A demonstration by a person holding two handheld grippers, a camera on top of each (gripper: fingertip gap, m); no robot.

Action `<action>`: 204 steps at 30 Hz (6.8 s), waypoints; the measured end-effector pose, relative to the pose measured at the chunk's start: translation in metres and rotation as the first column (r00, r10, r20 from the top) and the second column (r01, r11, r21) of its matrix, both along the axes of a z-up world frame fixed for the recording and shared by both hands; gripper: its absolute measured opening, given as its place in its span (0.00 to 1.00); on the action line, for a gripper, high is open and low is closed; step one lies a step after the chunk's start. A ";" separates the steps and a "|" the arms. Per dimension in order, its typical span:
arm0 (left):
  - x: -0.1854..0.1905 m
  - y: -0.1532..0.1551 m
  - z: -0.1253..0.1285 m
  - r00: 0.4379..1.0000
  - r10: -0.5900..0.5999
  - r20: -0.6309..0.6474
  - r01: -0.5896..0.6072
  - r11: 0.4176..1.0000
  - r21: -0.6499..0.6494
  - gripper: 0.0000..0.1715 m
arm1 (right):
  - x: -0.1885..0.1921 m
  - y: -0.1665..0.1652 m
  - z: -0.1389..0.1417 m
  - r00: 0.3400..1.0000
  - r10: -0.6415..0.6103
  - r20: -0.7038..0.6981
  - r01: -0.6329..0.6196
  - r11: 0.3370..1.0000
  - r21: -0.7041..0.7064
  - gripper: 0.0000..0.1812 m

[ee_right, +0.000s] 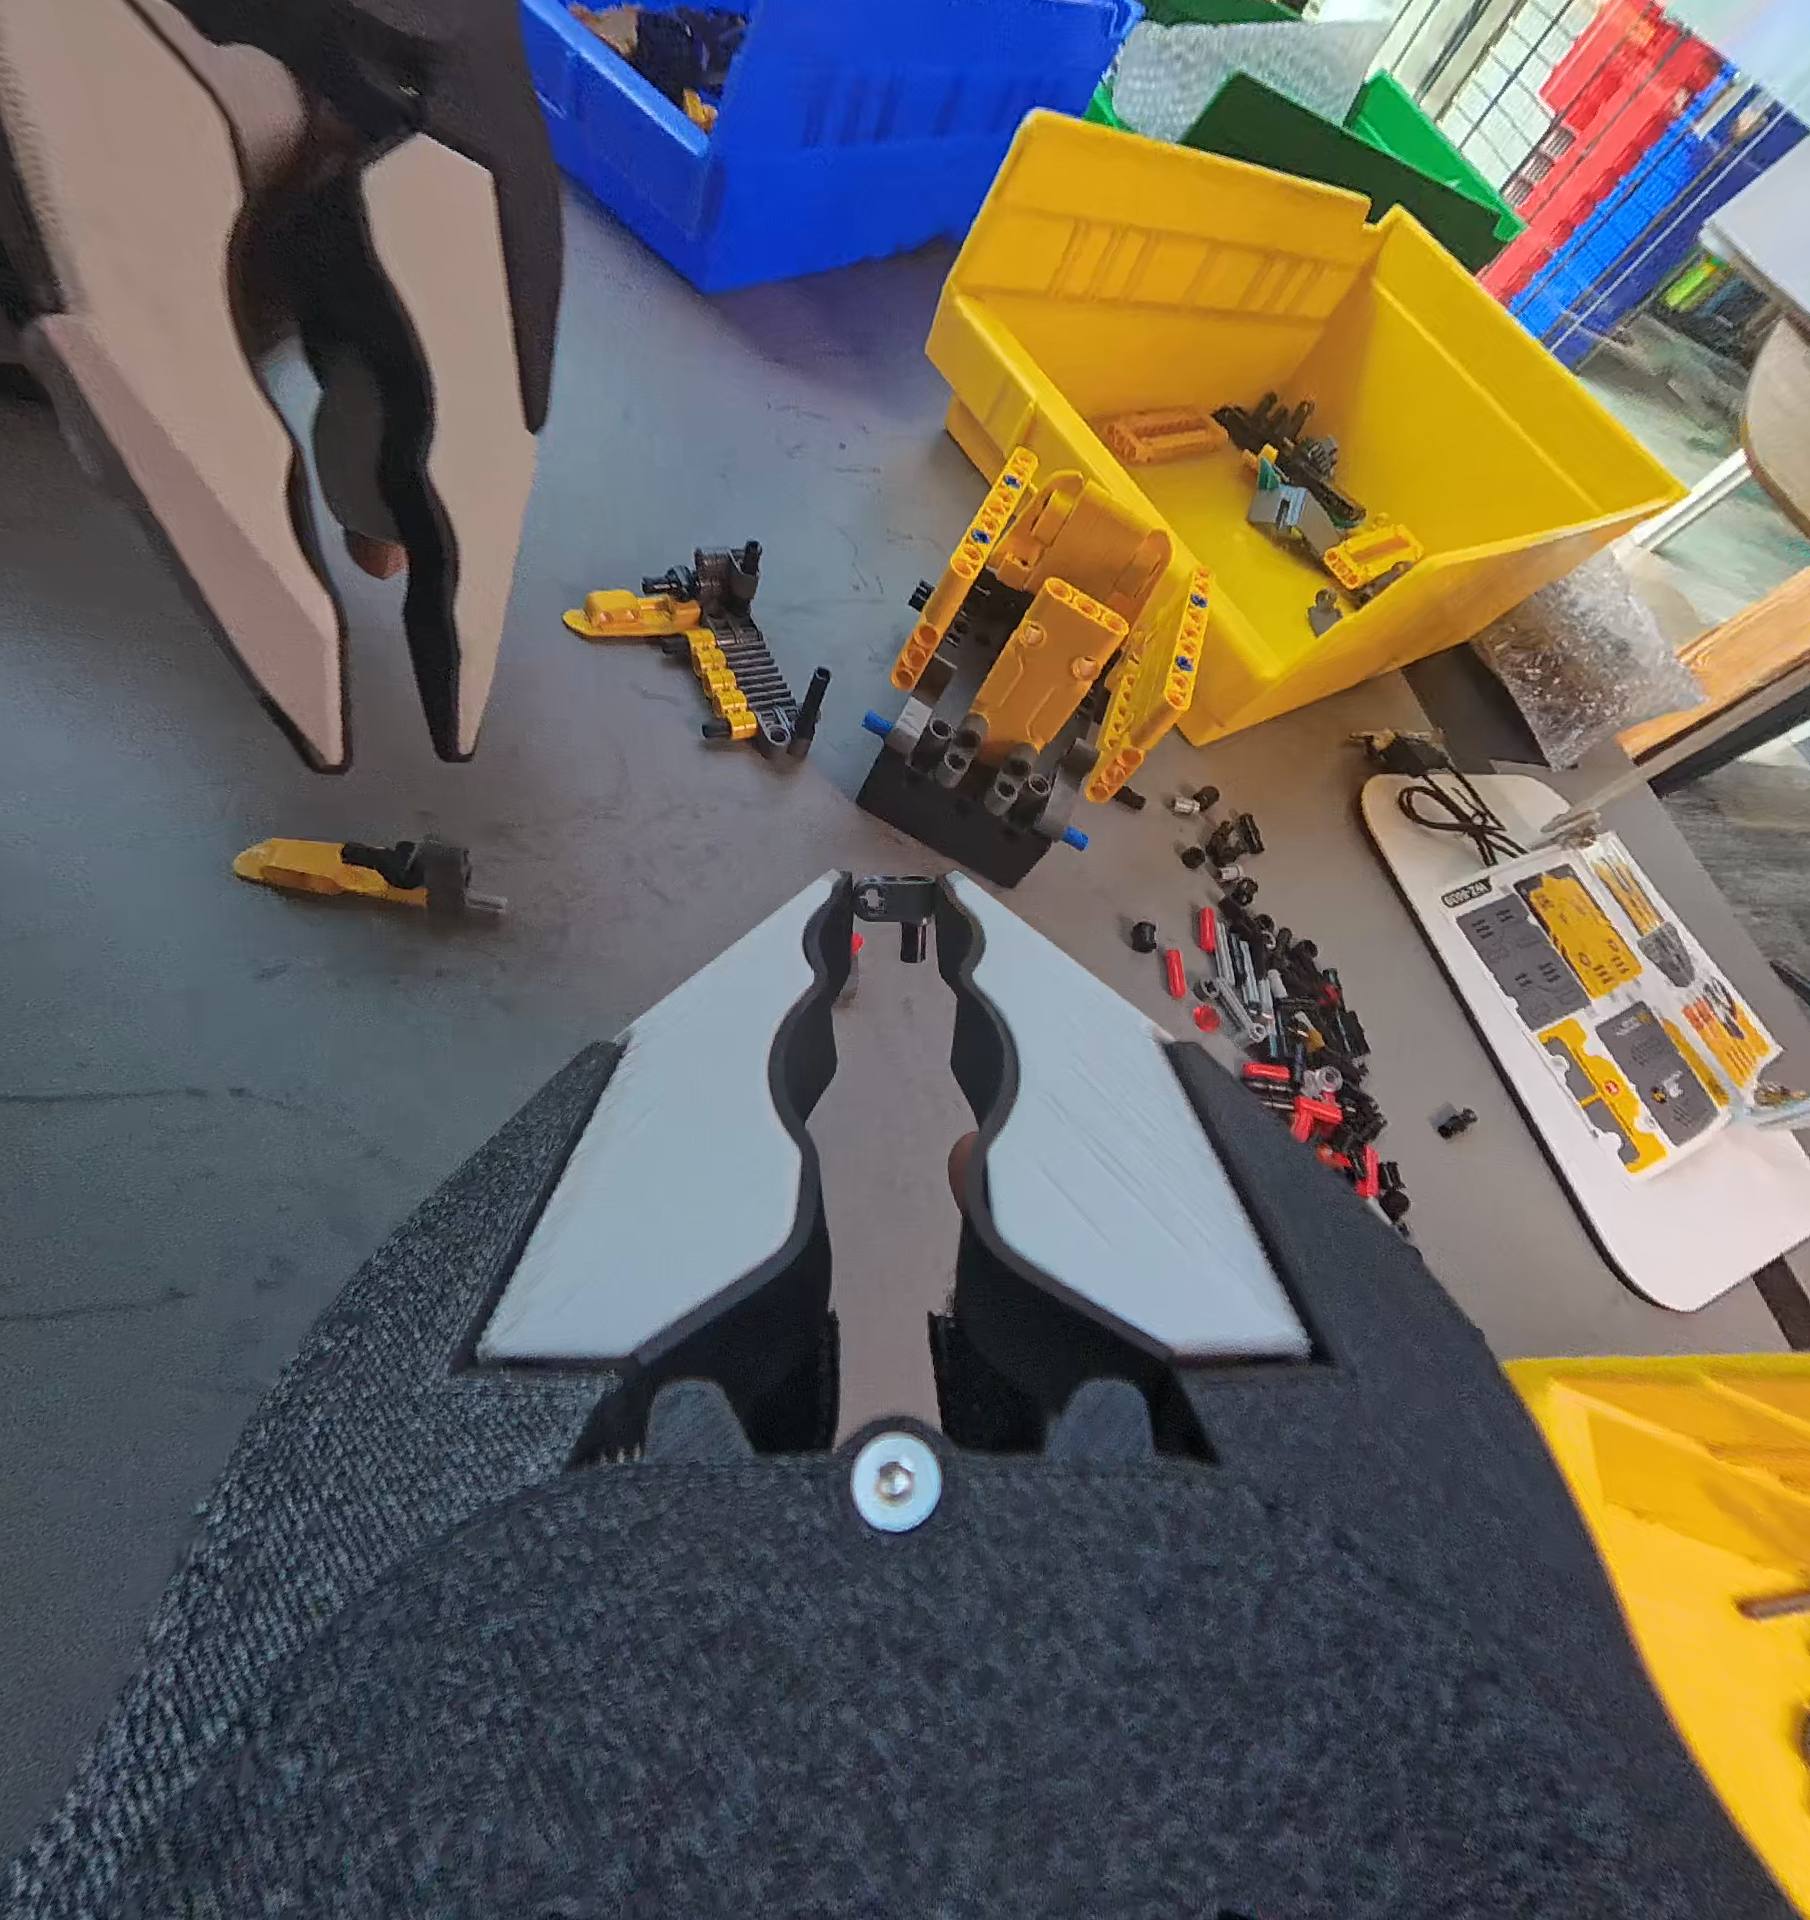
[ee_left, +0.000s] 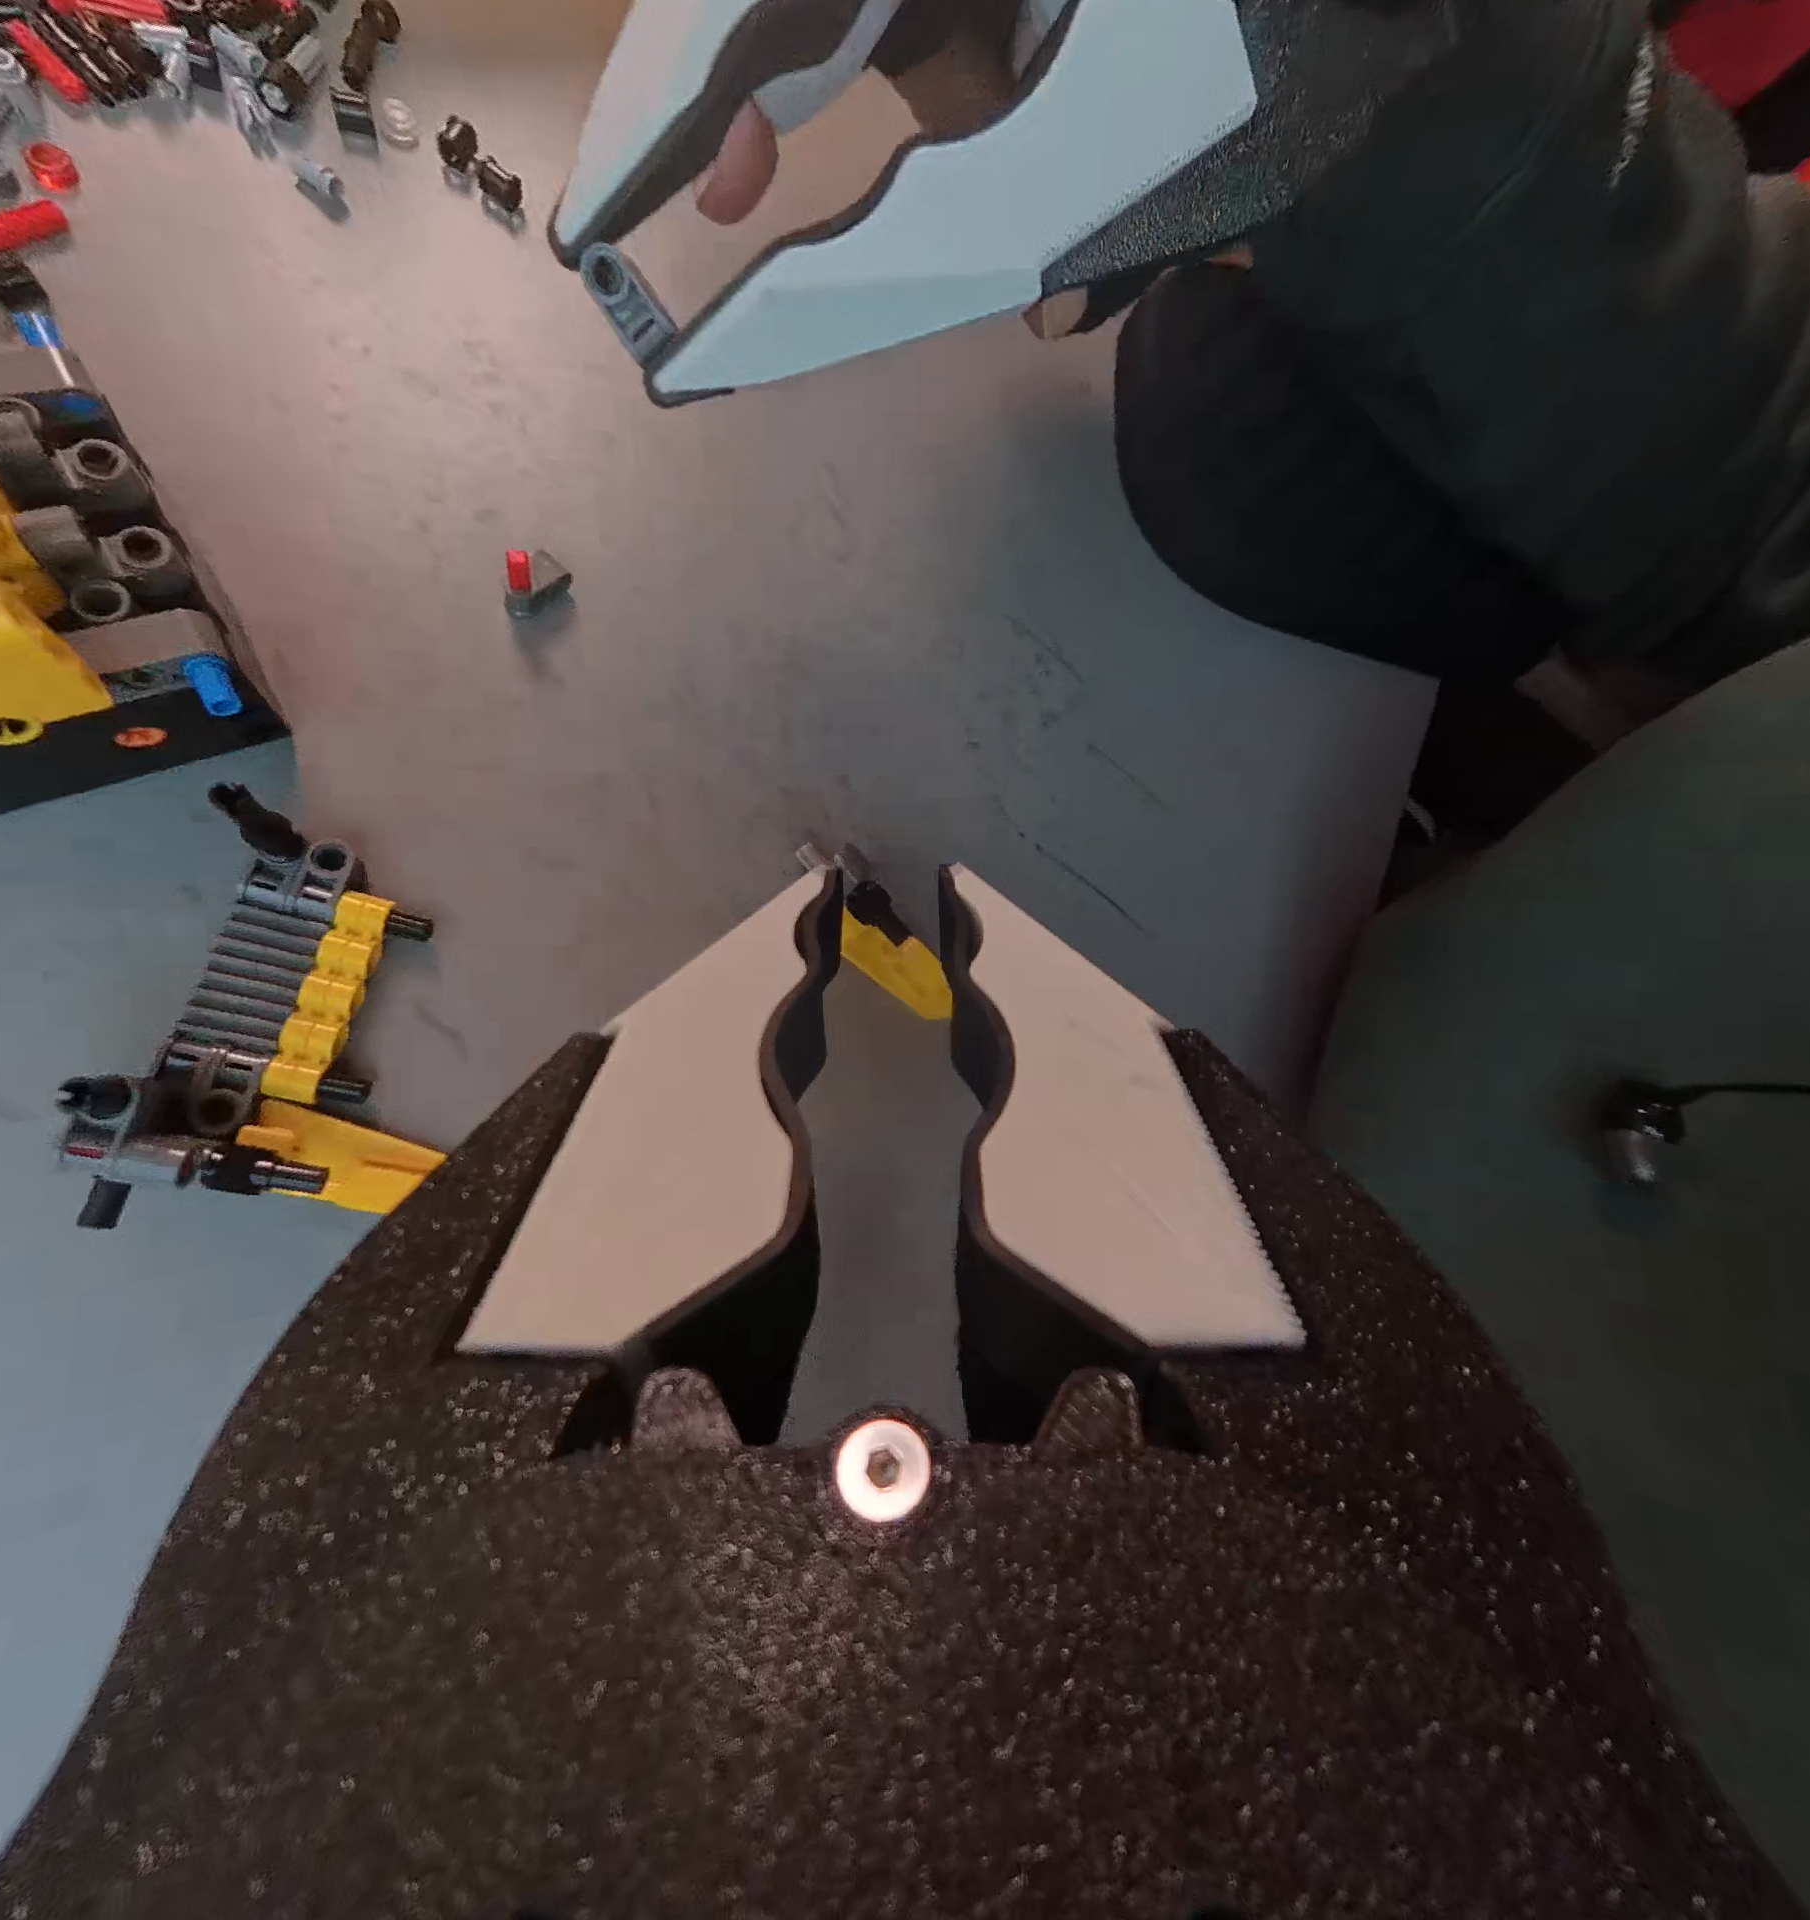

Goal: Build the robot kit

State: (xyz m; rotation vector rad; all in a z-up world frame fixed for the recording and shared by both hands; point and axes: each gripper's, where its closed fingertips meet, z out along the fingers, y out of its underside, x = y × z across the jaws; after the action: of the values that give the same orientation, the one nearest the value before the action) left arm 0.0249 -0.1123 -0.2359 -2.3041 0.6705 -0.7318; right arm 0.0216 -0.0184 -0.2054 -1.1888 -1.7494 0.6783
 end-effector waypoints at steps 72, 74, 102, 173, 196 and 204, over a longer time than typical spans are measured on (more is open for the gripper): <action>0.007 0.026 -0.023 0.979 -0.137 -0.150 0.161 0.975 0.155 0.08 | 0.013 -0.023 0.024 0.973 0.104 -0.208 -0.175 0.917 -0.358 0.08; 0.004 0.035 -0.006 0.984 -0.170 -0.058 0.178 0.964 0.200 0.08 | 0.017 -0.021 0.031 0.966 0.104 -0.236 -0.188 0.909 -0.371 0.08; 0.019 0.028 0.051 0.878 -0.422 0.225 0.305 0.856 0.416 0.08 | 0.024 -0.053 0.037 0.905 0.272 -0.327 -0.419 0.705 -0.572 0.08; 0.020 0.024 0.037 0.884 -0.411 0.223 0.320 0.880 0.352 0.08 | 0.025 -0.054 0.009 0.944 0.290 -0.155 -0.328 0.785 -0.526 0.08; 0.020 0.032 0.061 0.859 -0.378 0.346 0.212 0.877 0.432 0.08 | 0.020 -0.044 0.043 0.924 0.205 -0.322 -0.355 0.771 -0.528 0.08; 0.022 0.031 0.064 0.853 -0.379 0.359 0.203 0.875 0.441 0.07 | 0.021 -0.046 0.047 0.921 0.207 -0.331 -0.363 0.765 -0.532 0.08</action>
State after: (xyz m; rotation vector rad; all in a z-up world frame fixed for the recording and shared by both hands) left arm 0.0466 -0.0814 -0.1714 -1.6109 0.8770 -1.1066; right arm 0.0426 -0.0646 -0.1589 -1.1594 -1.5545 1.5818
